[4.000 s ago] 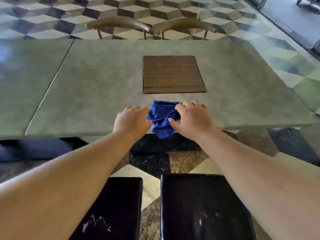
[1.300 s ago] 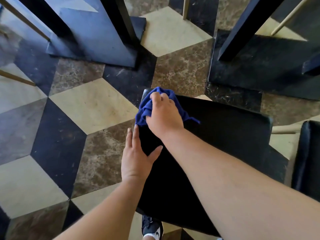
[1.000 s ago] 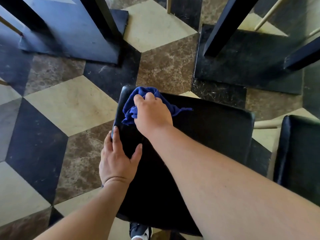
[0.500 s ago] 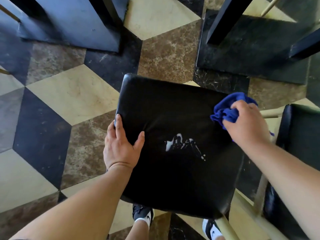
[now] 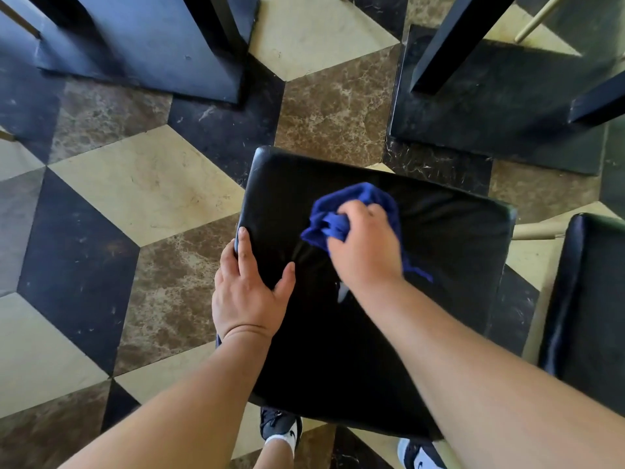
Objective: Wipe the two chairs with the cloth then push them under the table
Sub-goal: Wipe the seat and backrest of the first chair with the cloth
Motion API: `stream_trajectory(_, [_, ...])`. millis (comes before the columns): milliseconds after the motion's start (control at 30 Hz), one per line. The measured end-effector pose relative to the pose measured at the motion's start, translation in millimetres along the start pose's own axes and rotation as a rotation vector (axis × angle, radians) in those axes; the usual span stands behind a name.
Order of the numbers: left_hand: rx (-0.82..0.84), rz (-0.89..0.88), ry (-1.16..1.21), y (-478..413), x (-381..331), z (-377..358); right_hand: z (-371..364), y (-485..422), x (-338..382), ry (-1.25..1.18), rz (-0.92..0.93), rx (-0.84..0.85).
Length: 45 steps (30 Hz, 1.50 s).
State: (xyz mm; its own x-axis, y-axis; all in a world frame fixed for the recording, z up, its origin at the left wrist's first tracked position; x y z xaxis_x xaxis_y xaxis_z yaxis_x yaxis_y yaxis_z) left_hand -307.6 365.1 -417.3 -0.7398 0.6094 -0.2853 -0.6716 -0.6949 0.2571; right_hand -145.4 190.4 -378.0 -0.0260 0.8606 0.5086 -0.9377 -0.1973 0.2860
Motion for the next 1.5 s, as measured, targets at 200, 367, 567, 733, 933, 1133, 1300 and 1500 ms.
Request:
stream_trajectory(200, [0.064, 0.024, 0.013, -0.8, 3.6, -6.1, -67.1, 2.7, 103.7, -0.058, 0.203, 0.143])
stream_trajectory(367, [0.025, 0.048, 0.030, 0.2, 3.1, -0.7, -78.3, 8.5, 119.6, -0.001, 0.316, 0.169])
stream_trajectory(567, [-0.008, 0.024, 0.049, 0.9, -0.7, 3.3, -64.5, 12.9, 97.8, 0.052, 0.379, 0.134])
stream_trajectory(733, [-0.043, -0.001, 0.035, -0.4, 4.5, -2.2, -36.9, 13.8, 47.5, 0.093, 0.332, 0.124])
stream_trajectory(933, [-0.058, -0.016, 0.004, -0.1, 2.8, -0.8, 13.7, 18.2, -33.1, 0.165, 0.191, 0.083])
stream_trajectory(1133, [-0.065, -0.028, -0.008, 0.7, 1.6, -0.3, 62.4, 24.3, -116.7, 0.229, 0.041, 0.057])
stream_trajectory(1300, [-0.066, -0.028, -0.011, -0.5, 2.8, -1.5, 94.4, 34.2, -167.6, 0.230, -0.084, 0.005])
stream_trajectory(1500, [-0.075, -0.023, -0.018, -1.1, 4.8, -2.0, 93.3, 40.9, -166.8, 0.209, -0.166, -0.074])
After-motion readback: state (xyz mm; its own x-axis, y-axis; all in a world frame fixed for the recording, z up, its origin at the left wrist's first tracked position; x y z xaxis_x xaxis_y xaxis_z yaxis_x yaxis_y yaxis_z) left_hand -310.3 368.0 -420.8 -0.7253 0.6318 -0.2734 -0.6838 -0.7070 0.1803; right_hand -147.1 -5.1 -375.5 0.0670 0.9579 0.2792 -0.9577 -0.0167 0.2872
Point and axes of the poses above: each hand's wrist, its own y-axis away from the middle knuckle, its own z-axis out of the back of the hand, x = y × z, the point moved 10 cm from there along -y, towards the middle knuckle, and after that the axes turned 5 degrees about -x, right-handed, at the moved point
